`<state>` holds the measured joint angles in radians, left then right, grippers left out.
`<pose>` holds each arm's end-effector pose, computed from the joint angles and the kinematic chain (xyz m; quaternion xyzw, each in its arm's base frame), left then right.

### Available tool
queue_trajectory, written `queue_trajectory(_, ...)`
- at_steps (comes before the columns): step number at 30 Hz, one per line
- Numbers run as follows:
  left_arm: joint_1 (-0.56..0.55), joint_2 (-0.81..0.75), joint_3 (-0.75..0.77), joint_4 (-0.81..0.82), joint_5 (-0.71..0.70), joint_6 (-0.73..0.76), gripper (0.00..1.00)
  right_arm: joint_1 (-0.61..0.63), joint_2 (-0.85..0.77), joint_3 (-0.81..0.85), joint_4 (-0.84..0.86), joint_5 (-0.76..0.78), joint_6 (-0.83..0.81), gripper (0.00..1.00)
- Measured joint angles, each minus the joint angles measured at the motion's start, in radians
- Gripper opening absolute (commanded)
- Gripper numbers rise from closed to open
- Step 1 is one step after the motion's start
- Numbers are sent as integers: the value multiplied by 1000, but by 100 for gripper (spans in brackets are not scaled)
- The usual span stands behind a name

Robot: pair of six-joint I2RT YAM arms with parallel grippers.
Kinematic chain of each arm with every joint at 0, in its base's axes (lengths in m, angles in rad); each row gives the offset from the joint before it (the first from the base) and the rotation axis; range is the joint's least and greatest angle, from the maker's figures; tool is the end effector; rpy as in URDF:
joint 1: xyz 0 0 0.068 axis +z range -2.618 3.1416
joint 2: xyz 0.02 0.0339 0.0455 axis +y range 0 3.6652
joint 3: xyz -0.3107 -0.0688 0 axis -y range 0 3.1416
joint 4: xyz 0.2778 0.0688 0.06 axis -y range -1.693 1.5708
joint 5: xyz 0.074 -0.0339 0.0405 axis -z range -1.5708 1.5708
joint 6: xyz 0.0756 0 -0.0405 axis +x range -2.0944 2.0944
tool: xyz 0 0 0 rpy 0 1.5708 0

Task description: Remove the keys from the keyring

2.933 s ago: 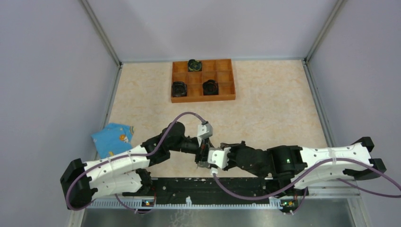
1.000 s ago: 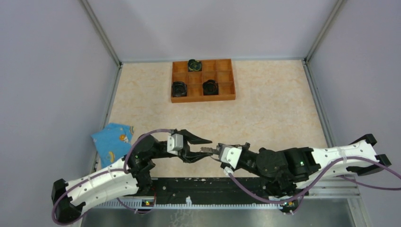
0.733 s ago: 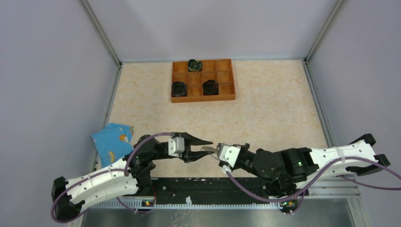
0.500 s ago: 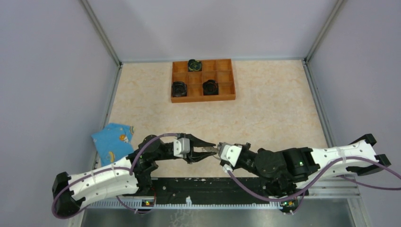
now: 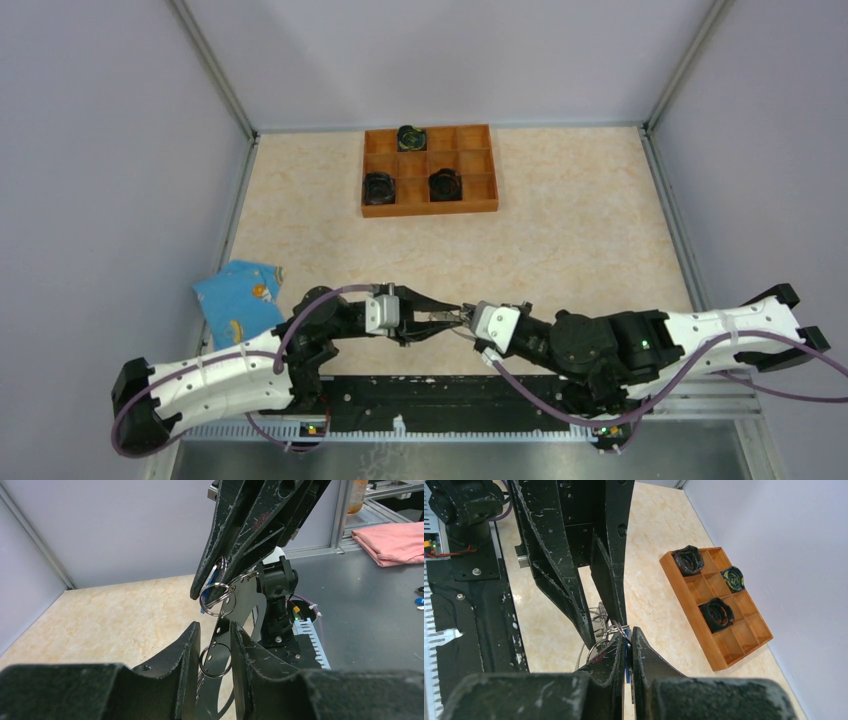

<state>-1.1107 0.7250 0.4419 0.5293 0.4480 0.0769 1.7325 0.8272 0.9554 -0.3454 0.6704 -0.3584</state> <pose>0.0634 -0.2016 0.3342 0.4807 0.3989 -0.4987 0.6009 0.0129 0.2125 0.4085 -0.5336 0.5475 0.1769 0.6199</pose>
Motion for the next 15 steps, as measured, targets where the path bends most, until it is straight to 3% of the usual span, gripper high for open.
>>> queue_trajectory(5, 0, 6, -3, 32, 26, -11, 31, 0, 0, -5, 9, -13, -1, 0)
queue_trajectory(15, 0, 41, -29, 81, 45, -68, 0, 0, -2, -26, -12, -2, -15, 0)
